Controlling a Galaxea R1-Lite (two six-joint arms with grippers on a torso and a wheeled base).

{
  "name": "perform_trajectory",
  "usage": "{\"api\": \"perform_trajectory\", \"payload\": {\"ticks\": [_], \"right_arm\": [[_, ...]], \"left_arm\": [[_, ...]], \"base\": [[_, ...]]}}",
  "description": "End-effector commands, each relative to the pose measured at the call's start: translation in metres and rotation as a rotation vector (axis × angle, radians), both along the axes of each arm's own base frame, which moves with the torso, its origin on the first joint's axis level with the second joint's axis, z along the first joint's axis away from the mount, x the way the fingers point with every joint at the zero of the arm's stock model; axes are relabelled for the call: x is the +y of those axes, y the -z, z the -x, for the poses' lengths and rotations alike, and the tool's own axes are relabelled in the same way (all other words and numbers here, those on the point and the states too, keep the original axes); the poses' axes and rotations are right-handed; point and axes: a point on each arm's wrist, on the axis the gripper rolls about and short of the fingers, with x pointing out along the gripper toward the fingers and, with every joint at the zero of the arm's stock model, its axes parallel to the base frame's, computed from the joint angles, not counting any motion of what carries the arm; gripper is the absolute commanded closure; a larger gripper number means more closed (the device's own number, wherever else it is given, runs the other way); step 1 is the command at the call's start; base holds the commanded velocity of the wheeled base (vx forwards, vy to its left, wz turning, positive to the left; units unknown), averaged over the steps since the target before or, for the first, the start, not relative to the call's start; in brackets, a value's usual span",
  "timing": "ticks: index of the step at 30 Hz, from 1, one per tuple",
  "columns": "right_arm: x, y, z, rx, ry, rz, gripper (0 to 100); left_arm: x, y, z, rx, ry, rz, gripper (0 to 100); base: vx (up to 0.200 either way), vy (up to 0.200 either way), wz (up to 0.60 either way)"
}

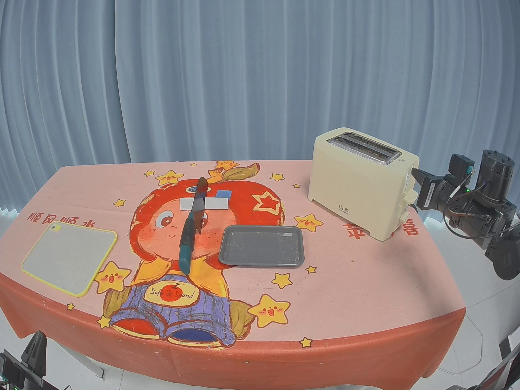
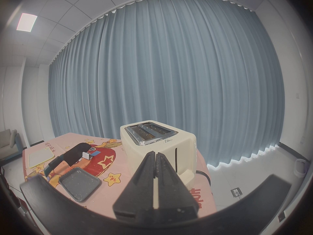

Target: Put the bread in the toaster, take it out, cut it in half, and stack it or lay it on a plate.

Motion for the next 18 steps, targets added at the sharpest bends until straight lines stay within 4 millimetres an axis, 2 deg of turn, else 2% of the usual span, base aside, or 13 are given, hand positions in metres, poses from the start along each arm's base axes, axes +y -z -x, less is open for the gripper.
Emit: {"api": "perform_trajectory", "payload": {"ticks": [1,18], "right_arm": [[0.0003,0.0,0.002,0.0,-0.003,0.002,100],[0.0031,0.0034,0.005,0.013,-0.015,0.008,100]], "left_arm": [[0.0,0.0049,-0.0013,0.019,-0.001,0.0,100],[0.0,0.0049,-0.0013,0.019,-0.001,0.0,100]], "base": [[0.0,0.0,0.0],[0.0,0.0,0.0]]}}
